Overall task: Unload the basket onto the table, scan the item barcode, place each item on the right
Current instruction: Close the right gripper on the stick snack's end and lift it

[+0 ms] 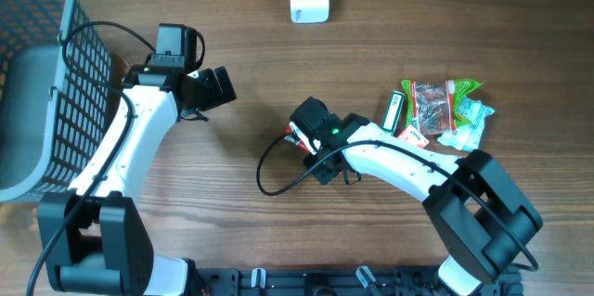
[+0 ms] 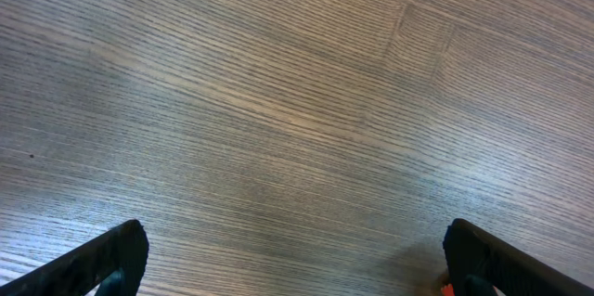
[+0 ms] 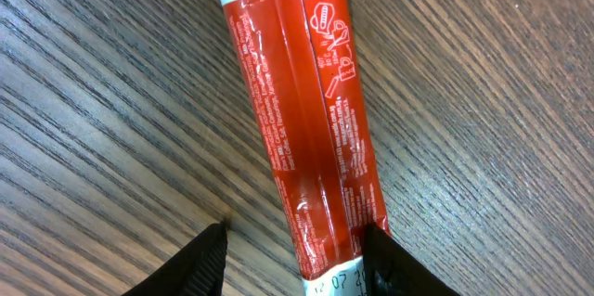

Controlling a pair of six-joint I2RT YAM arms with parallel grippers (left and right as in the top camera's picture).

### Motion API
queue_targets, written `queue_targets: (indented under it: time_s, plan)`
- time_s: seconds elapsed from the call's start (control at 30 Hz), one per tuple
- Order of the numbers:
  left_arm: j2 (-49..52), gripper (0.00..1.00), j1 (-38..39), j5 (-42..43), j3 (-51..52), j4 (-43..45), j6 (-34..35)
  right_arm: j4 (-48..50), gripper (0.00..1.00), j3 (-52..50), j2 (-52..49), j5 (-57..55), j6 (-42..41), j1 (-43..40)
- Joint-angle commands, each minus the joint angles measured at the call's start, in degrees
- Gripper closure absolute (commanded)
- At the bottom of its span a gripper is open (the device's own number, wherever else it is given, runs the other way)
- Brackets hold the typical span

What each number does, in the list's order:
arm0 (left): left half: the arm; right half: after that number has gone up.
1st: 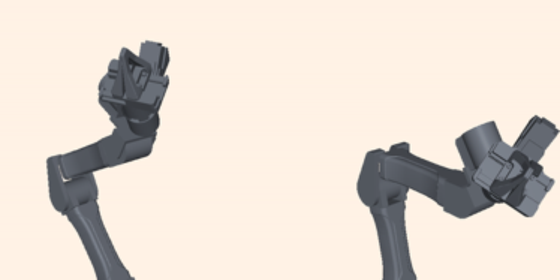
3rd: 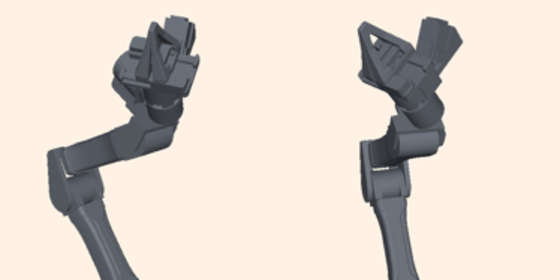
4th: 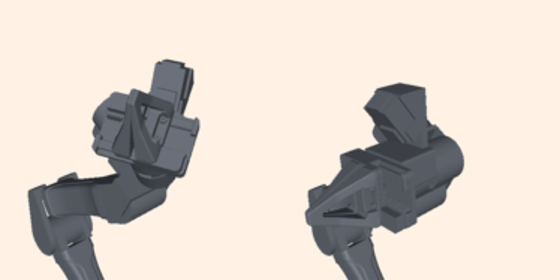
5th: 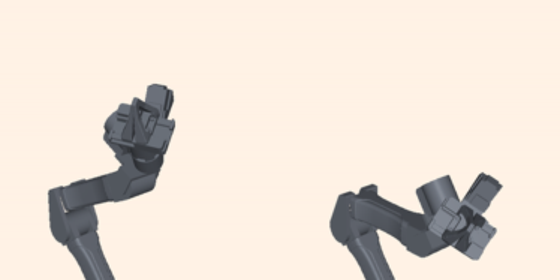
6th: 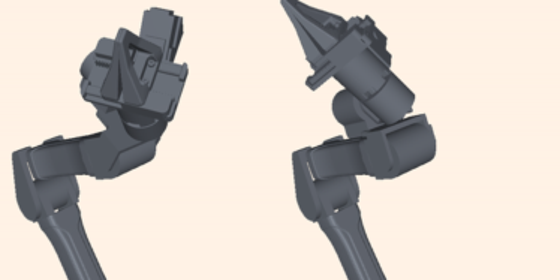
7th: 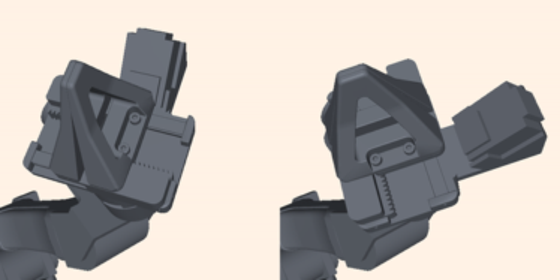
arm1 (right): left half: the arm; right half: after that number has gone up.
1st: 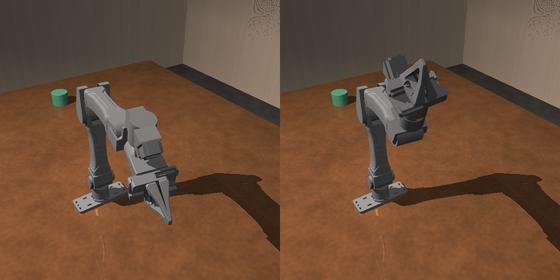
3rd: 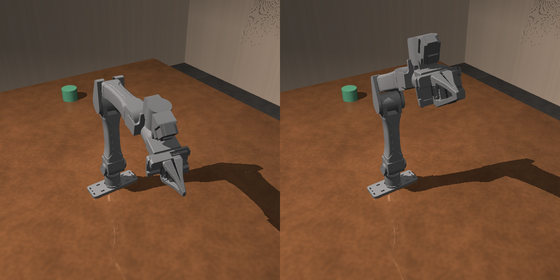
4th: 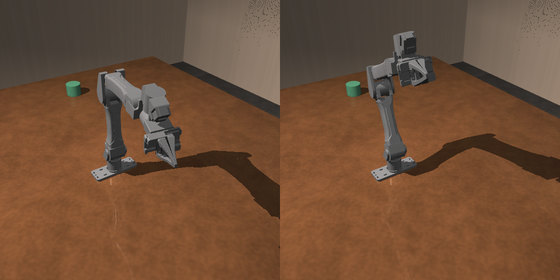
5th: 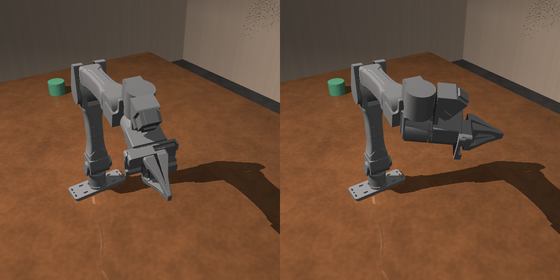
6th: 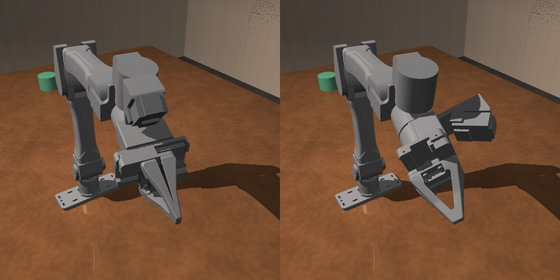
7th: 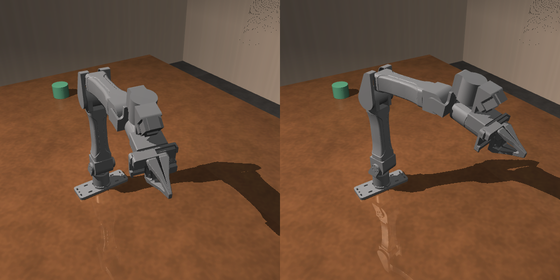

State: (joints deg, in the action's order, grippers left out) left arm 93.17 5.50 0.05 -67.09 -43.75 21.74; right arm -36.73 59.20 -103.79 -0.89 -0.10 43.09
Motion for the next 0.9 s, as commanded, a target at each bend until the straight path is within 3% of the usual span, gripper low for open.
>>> queue_targets:
  time_s: [0.0, 0.1, 0.27, 0.3, 0.33, 0.37, 0.4, 0.5, 0.63, 0.87]
  plan:
    - [0.37, 0.00, -0.11, -0.09, -0.20, -0.04, -0.26, 1.42, 0.51, -1.57, -0.15, 1.31, 0.31, 0.17]
    - [0.37, 0.00, -0.11, -0.09, -0.20, -0.02, -0.26, 1.57, 0.51, -1.57, -0.15, 1.33, 0.24, 0.17]
    - [0.37, 0.00, -0.11, -0.09, -0.20, -0.02, -0.26, 1.60, 0.40, -1.57, -0.15, 0.87, 0.13, 0.17]
    - [0.37, 0.00, -0.11, -0.09, -0.20, -0.04, -0.26, 1.51, 0.45, -1.57, -0.15, 0.85, 0.22, 0.17]
    - [0.37, 0.00, -0.11, -0.09, -0.20, -0.04, -0.26, 1.60, 0.63, -1.51, -0.15, 0.79, 0.96, 0.17]
    - [0.37, 0.00, -0.11, -0.09, -0.20, -0.04, -0.26, 1.57, 0.71, -1.33, -0.13, 0.79, 1.64, 0.17]
    - [0.37, 0.00, -0.11, -0.09, -0.20, -0.02, -0.26, 1.40, 0.73, -1.03, -0.09, 0.68, 1.66, 0.17]
    - [0.37, 0.00, -0.11, -0.11, -0.20, -0.04, -0.26, 1.16, 0.71, 0.28, 1.18, 0.70, 3.17, 0.17]
    - [0.37, 0.00, -0.11, -0.09, -0.20, -0.04, -0.26, 0.81, 0.59, 0.85, 3.45, 0.57, 4.72, 0.17]
    - [0.37, 0.00, -0.11, -0.11, -0.20, -0.04, -0.26, -0.26, 0.59, 0.85, 3.52, -3.19, 5.05, 0.17]
